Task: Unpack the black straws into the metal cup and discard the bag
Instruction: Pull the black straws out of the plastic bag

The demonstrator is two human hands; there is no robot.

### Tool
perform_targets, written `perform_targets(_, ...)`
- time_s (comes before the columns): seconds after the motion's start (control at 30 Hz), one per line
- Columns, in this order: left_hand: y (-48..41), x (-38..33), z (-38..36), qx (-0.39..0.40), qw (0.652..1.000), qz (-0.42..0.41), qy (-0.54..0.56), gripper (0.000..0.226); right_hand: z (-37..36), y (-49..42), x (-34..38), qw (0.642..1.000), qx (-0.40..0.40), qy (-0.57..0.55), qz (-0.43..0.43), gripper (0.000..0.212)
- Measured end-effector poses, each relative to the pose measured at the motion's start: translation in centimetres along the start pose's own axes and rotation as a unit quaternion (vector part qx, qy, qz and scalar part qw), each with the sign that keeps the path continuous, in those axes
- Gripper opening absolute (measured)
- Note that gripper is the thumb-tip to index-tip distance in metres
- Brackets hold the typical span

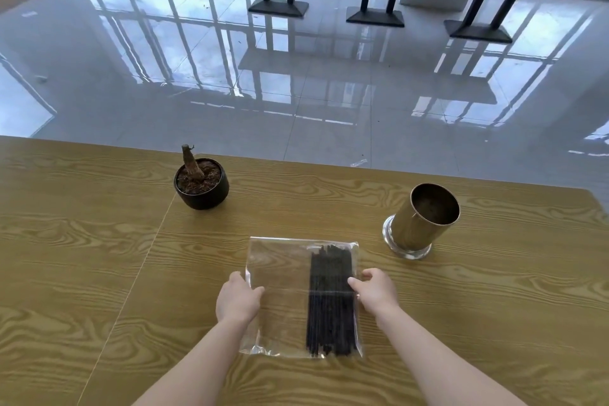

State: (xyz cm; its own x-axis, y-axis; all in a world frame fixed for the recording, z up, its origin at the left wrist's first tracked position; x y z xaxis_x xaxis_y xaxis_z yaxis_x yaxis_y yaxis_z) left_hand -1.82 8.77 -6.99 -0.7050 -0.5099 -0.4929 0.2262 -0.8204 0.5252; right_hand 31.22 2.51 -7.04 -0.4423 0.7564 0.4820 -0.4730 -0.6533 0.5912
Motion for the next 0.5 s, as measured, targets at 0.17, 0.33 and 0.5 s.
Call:
perform_targets(0.17,0.0,0.9,0.0,0.0,0.998,0.014,0.067,0.022,-1.1,0.3,-0.1,0.996,0.056,-0.064,0.008,0.018)
perform_targets(0.33,0.5,1.2,1.1,-0.019,0.987,0.027,0.158,0.012,-0.5,0.9,-0.1,0.99,0.055,-0.129,0.011,0.01)
perform_targets(0.5,0.1,1.0,1.3,0.005,0.953,0.028,0.302,0.009,1.2,1.9,2.0,0.963,0.05,-0.262,0.041,0.008)
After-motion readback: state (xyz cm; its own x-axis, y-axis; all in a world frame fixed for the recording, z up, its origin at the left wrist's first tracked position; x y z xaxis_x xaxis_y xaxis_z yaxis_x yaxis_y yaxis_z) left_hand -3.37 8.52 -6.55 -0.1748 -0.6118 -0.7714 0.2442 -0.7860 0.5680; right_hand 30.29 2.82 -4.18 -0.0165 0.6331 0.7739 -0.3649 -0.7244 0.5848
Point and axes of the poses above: each hand's wrist, its own y-axis away from the middle knuckle, its own z-axis out of the back of the hand, x = y × z, the point moved 9 cm from there along -y, towards the middle knuckle, and after that the axes turned 5 degrees about y, right-handed, at the moved point
